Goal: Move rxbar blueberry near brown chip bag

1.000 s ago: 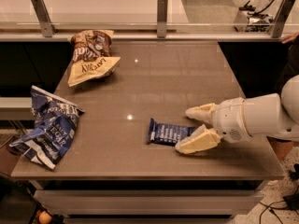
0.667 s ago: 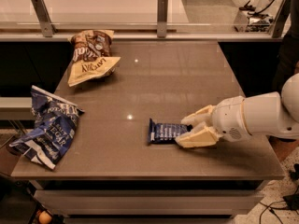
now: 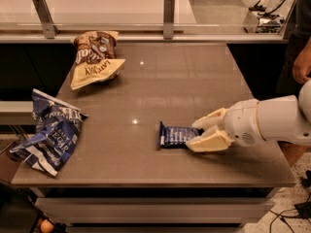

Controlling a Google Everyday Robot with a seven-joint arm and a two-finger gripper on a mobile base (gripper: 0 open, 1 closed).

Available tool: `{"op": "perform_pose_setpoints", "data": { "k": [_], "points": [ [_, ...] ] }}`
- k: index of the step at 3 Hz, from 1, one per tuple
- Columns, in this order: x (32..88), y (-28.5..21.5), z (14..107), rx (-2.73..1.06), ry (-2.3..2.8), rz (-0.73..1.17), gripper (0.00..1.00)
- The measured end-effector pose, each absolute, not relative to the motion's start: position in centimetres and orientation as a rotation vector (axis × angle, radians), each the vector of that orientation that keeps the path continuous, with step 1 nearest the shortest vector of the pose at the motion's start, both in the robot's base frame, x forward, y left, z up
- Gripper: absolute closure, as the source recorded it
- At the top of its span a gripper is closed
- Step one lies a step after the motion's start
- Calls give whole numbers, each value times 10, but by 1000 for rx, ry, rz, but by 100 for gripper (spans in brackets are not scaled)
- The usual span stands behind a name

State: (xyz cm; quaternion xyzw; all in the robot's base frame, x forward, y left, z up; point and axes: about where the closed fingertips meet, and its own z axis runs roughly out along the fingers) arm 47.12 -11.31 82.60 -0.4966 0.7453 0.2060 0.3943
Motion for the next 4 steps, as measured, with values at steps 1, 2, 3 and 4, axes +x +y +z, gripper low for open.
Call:
{"op": "perform_pose_setpoints", "data": {
  "k": [1, 2, 3, 4],
  "points": [
    [481, -130, 843, -1234, 1901, 473, 100],
    [498, -149, 869, -1206, 1911, 424, 100],
    [524, -163, 892, -1178, 1898, 379, 100],
    [556, -169, 916, -1147, 1878, 347, 100]
  ]
}}
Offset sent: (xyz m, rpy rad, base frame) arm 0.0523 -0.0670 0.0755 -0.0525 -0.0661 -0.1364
